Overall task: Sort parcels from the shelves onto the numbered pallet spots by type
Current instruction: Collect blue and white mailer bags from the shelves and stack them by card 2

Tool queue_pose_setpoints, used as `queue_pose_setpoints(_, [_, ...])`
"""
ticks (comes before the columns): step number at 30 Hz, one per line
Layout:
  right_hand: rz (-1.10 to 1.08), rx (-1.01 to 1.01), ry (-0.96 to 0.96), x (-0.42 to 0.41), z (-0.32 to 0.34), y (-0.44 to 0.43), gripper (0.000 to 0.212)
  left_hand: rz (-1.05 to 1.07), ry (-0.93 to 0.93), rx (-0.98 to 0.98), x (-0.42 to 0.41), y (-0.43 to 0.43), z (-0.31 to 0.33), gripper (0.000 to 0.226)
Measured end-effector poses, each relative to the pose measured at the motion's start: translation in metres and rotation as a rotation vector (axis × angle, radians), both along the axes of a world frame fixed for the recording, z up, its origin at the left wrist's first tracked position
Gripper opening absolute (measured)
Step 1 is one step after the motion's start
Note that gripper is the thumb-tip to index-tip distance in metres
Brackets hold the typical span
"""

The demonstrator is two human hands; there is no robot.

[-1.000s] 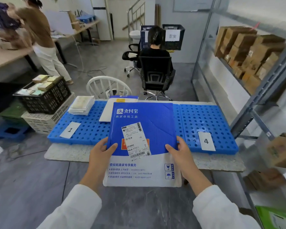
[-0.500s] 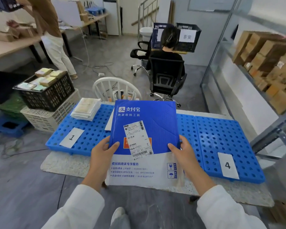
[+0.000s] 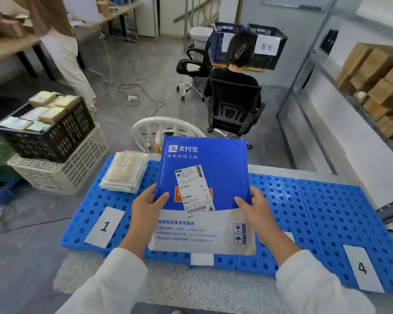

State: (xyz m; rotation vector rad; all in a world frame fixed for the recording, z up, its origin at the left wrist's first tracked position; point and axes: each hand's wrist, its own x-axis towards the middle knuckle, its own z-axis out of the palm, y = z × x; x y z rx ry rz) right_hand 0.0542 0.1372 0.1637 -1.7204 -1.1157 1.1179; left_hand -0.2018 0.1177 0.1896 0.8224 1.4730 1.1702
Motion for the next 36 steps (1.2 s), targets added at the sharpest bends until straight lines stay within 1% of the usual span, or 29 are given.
queue_pose_setpoints(2, [-0.001,-0.008,-0.003,-0.012,-0.004,0.015,0.039,-0.025,0.01,-0.005,-0.013,0.021,-0.007,0.027])
queue_pose_setpoints(7, [-0.03,-0.051,-0.005,-0.026,-0.019,0.043,0.042,-0.054,0.041,-0.064,-0.025,0.055,-0.028,0.018])
queue_pose_setpoints(11, [-0.027,-0.087,-0.015,-0.028,-0.03,0.071,0.035,-0.044,0.059,-0.103,-0.029,0.088,-0.041,0.016])
queue_pose_setpoints(17, [-0.012,-0.125,0.004,-0.03,-0.046,0.118,0.046,-0.062,0.135,-0.132,-0.025,0.135,-0.061,0.02])
queue_pose_setpoints(22, [0.024,-0.182,0.008,-0.03,-0.065,0.149,0.05,-0.058,0.16,-0.183,-0.024,0.162,-0.082,0.018])
queue_pose_setpoints(25, [0.059,-0.222,-0.032,-0.03,-0.082,0.165,0.057,-0.062,0.179,-0.209,-0.022,0.175,-0.095,0.016])
queue_pose_setpoints(28, [0.056,-0.264,-0.063,-0.031,-0.098,0.174,0.06,-0.07,0.208,-0.253,-0.02,0.186,-0.11,0.015])
queue_pose_setpoints(30, [0.056,-0.279,-0.076,-0.033,-0.107,0.179,0.062,-0.076,0.234,-0.271,-0.02,0.194,-0.117,0.022])
queue_pose_setpoints(36, [0.053,-0.298,-0.135,-0.032,-0.123,0.185,0.067,-0.143,0.314,-0.242,-0.019,0.211,-0.129,0.027])
